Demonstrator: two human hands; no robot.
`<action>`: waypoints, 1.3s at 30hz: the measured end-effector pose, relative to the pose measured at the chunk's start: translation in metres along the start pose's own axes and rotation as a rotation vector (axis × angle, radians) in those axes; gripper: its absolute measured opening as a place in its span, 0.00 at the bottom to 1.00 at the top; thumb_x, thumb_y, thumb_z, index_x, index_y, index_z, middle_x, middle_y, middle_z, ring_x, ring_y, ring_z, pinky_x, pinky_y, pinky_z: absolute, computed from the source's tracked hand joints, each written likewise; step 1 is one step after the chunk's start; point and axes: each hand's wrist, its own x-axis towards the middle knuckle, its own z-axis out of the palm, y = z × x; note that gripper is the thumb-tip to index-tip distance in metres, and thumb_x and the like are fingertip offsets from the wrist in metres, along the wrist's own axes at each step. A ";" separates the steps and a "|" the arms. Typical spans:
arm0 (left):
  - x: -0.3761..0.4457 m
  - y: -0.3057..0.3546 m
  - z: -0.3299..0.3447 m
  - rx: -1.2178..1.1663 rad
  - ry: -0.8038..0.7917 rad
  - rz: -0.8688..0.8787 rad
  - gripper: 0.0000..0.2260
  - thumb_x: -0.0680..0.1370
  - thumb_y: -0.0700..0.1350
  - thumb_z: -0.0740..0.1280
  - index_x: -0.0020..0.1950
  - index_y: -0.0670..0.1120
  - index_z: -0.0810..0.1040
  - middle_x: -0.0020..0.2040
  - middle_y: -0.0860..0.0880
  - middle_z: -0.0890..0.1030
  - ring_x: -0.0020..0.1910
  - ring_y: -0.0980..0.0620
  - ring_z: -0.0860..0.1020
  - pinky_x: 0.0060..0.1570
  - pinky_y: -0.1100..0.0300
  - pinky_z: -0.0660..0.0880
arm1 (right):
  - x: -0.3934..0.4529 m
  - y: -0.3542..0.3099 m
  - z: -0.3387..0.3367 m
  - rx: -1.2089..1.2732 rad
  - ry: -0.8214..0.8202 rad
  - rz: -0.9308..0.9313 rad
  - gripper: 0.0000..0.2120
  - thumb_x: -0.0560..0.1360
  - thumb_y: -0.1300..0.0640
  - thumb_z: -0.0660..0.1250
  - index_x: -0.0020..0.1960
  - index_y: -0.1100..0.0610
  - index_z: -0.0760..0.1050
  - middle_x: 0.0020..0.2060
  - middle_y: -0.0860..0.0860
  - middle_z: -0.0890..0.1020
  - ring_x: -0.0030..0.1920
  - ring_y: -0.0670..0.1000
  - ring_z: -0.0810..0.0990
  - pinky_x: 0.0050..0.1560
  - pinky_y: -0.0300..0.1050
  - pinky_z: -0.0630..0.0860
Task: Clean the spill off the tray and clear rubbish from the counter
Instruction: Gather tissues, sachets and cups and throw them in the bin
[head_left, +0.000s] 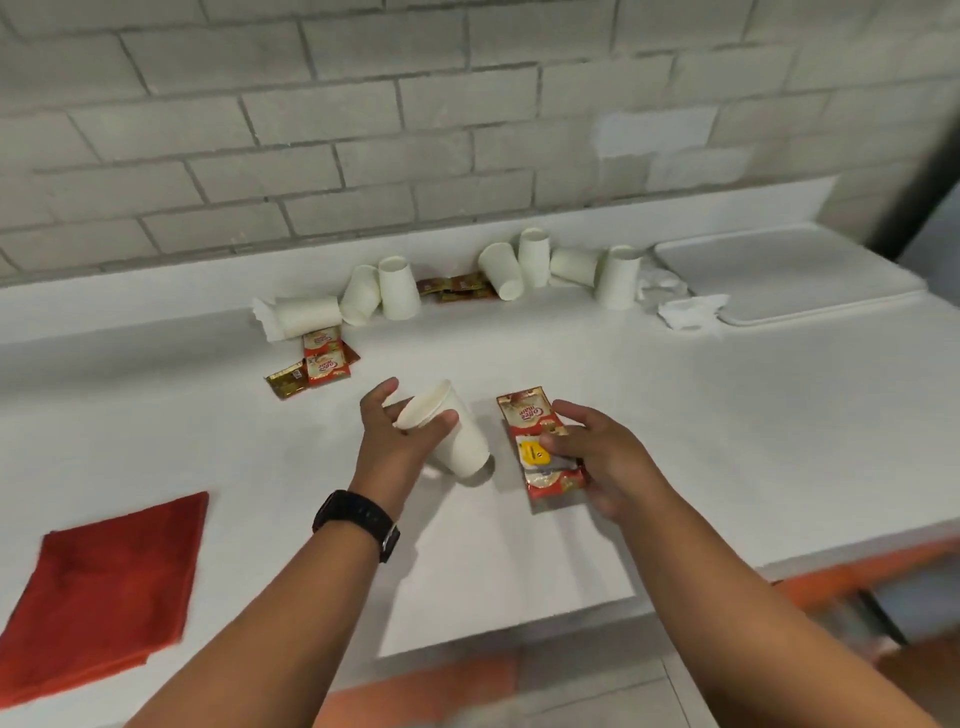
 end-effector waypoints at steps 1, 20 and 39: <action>-0.010 0.002 0.023 0.019 -0.035 0.016 0.36 0.68 0.46 0.77 0.69 0.55 0.61 0.60 0.49 0.73 0.54 0.55 0.76 0.53 0.61 0.72 | -0.012 -0.006 -0.020 0.033 0.004 -0.014 0.24 0.70 0.72 0.69 0.62 0.57 0.72 0.50 0.59 0.84 0.40 0.54 0.85 0.37 0.46 0.80; -0.162 -0.028 0.338 -0.044 -0.588 -0.190 0.30 0.73 0.46 0.72 0.71 0.55 0.64 0.67 0.49 0.71 0.62 0.47 0.75 0.57 0.49 0.76 | -0.170 -0.049 -0.296 0.158 0.264 -0.101 0.24 0.62 0.66 0.73 0.57 0.60 0.75 0.49 0.59 0.84 0.44 0.57 0.85 0.48 0.56 0.81; -0.198 -0.078 0.555 0.558 -1.108 -0.099 0.40 0.69 0.57 0.74 0.75 0.61 0.54 0.68 0.56 0.69 0.59 0.55 0.74 0.61 0.56 0.73 | -0.239 0.006 -0.500 0.556 0.781 -0.095 0.20 0.67 0.69 0.69 0.59 0.63 0.74 0.50 0.60 0.84 0.48 0.60 0.84 0.46 0.56 0.80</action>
